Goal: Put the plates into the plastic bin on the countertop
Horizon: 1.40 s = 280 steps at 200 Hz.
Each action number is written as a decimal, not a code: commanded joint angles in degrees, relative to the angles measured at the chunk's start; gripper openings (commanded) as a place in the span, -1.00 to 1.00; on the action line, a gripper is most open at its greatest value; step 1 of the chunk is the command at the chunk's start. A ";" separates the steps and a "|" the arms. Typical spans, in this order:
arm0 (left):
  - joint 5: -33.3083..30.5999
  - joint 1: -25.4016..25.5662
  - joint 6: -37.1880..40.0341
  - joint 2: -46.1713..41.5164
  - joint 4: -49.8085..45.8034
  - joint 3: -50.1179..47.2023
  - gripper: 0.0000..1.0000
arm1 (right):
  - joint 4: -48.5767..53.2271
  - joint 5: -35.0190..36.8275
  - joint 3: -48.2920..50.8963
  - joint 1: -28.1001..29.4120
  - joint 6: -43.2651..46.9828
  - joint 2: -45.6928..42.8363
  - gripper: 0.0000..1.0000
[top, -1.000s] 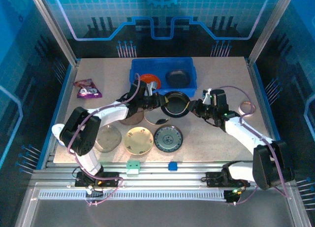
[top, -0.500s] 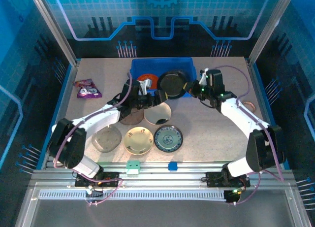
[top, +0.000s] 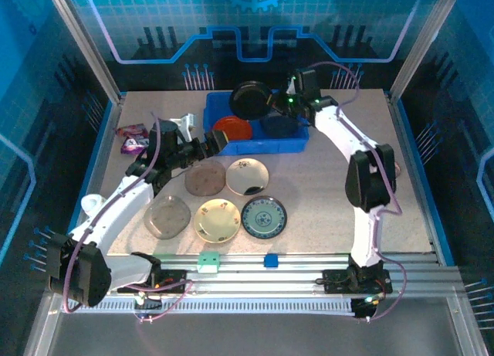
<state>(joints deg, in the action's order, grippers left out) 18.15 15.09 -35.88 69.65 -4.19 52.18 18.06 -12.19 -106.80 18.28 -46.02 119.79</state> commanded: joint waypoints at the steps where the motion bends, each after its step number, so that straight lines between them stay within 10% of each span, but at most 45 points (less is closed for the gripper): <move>1: -0.46 -0.68 1.13 -1.33 -2.24 -1.44 0.95 | 5.97 -1.08 -8.85 1.81 0.41 6.50 -1.00; 132: -1.44 -1.12 0.61 1.37 1.90 -6.08 0.94 | 9.40 -1.70 -21.70 5.70 0.18 24.04 -1.00; 183: -1.69 -1.11 0.76 1.91 2.06 -6.13 0.94 | 10.70 1.56 -21.06 6.65 2.82 22.37 -0.16; 280: -1.95 -1.00 1.91 1.29 1.78 -5.59 0.95 | 10.98 6.30 -11.36 6.76 7.98 9.69 0.34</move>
<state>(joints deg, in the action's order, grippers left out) 17.15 14.50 -35.77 71.00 -3.55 46.35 29.17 -7.27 -120.29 24.75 -40.36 136.27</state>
